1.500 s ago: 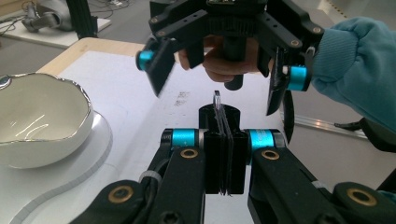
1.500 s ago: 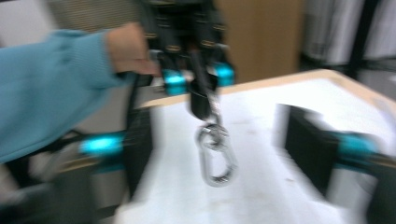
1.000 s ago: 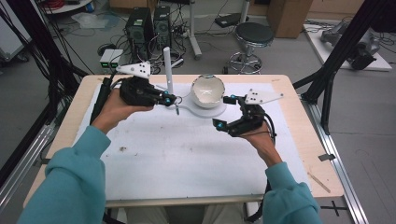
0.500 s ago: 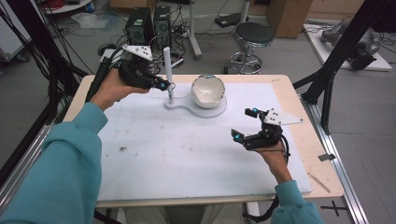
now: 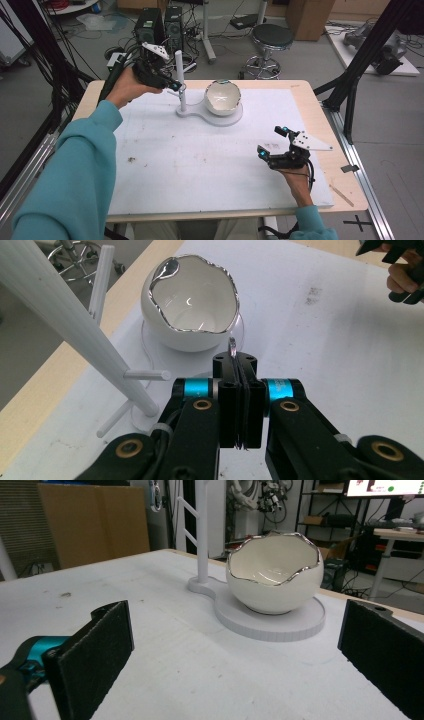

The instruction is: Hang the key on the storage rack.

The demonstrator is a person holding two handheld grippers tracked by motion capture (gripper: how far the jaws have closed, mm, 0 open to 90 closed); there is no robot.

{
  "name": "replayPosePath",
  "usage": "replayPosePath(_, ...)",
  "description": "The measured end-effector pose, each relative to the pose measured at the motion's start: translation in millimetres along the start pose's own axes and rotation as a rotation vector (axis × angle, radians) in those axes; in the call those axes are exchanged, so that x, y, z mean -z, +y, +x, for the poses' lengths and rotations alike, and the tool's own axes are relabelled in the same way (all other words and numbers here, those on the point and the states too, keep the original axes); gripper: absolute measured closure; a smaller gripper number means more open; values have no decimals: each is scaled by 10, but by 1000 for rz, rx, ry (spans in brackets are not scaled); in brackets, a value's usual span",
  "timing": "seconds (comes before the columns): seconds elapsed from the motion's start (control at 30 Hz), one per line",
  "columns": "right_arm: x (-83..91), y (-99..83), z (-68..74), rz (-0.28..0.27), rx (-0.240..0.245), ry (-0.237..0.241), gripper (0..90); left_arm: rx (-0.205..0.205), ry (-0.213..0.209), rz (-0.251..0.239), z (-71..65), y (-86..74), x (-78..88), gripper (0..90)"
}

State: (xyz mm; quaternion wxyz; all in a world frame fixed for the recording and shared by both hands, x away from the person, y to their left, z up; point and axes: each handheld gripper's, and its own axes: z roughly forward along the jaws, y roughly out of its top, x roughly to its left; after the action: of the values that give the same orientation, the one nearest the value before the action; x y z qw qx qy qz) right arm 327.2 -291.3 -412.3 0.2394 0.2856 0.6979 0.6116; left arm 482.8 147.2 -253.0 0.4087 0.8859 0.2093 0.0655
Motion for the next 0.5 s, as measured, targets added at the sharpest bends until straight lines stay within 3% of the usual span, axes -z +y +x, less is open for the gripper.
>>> replayPosePath(0.37,77,-239,-31,-4,-45,-46,5,47,46,43,135,-25,-141,884)
replayPosePath(0.5,89,-298,-34,-2,-41,-51,5,70,55,50,175,-36,-166,884)
